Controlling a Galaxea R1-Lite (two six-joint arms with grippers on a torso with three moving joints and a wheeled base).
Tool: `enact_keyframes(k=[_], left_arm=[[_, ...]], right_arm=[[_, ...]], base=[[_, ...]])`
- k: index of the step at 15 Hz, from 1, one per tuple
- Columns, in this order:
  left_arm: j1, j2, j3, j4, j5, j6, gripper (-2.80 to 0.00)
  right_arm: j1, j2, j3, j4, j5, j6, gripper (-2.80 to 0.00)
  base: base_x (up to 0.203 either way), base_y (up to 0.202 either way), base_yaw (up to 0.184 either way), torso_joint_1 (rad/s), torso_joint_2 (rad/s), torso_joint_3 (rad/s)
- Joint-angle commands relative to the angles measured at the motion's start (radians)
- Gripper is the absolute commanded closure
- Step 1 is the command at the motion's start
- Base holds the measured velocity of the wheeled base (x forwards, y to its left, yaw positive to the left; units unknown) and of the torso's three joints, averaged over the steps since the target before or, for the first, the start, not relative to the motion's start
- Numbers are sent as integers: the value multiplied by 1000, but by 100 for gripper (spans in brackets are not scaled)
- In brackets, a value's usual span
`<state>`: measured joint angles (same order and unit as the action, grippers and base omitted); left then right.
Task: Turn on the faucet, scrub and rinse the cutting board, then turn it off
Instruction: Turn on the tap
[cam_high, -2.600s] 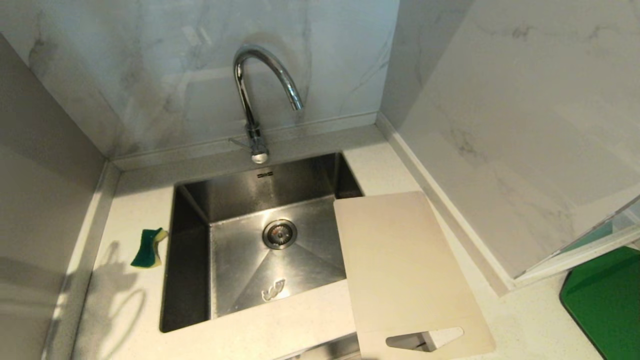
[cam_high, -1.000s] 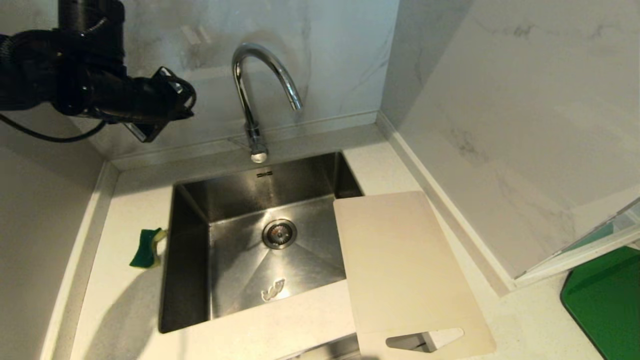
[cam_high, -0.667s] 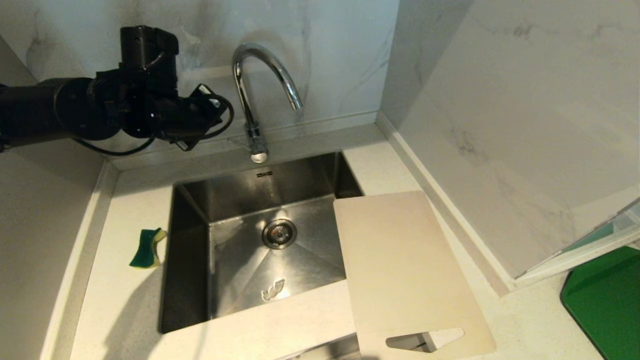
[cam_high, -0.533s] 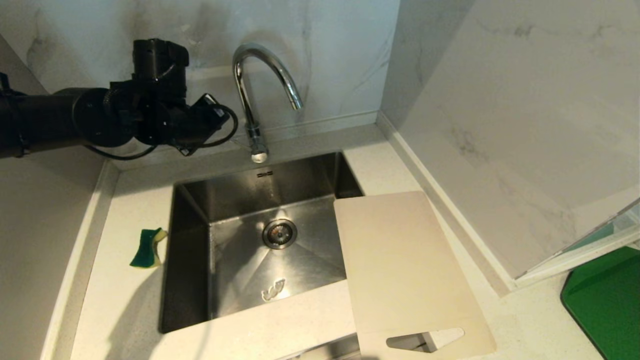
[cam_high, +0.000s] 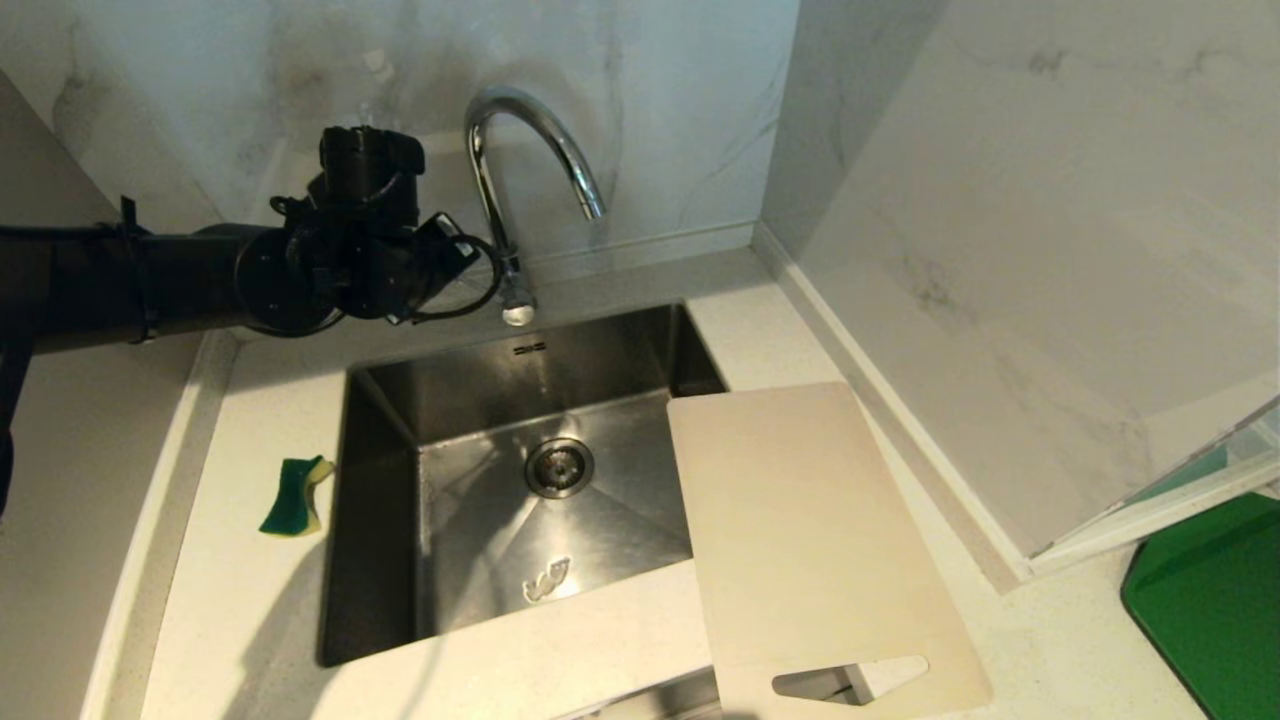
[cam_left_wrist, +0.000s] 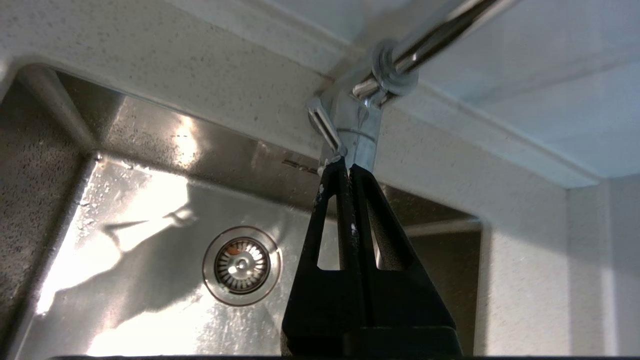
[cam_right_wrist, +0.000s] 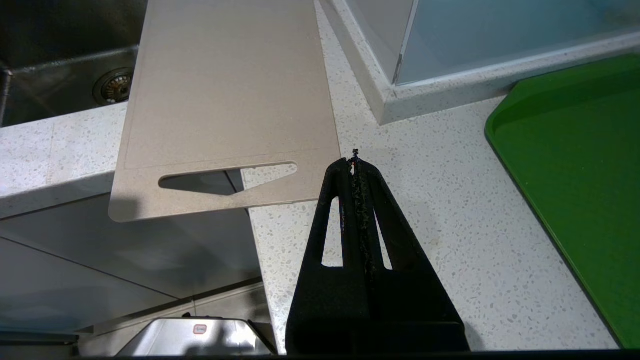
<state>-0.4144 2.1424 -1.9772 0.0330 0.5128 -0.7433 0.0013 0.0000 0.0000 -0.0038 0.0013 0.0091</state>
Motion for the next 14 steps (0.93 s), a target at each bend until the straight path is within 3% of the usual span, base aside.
enact_keyframes(k=[1,7,10,14], left_arm=[[-7,14,0,-1,7,1,-280],[-18,36,0,-5,16,0,-280],[-32,55,0,-96,22,-13,-280],[-44,95,-1,-142,127,-18,-280]], right_arm=[[0,0,2,-1,0,0,0],[0,0,2,-1,0,0,0],[0,0,2,-1,0,0,0],[0,0,2,-1,0,0,0]], base=[[0,0,0,0,0,0],[0,0,0,0,0,0],[0,0,0,0,0,0],[0,0,0,0,0,0]])
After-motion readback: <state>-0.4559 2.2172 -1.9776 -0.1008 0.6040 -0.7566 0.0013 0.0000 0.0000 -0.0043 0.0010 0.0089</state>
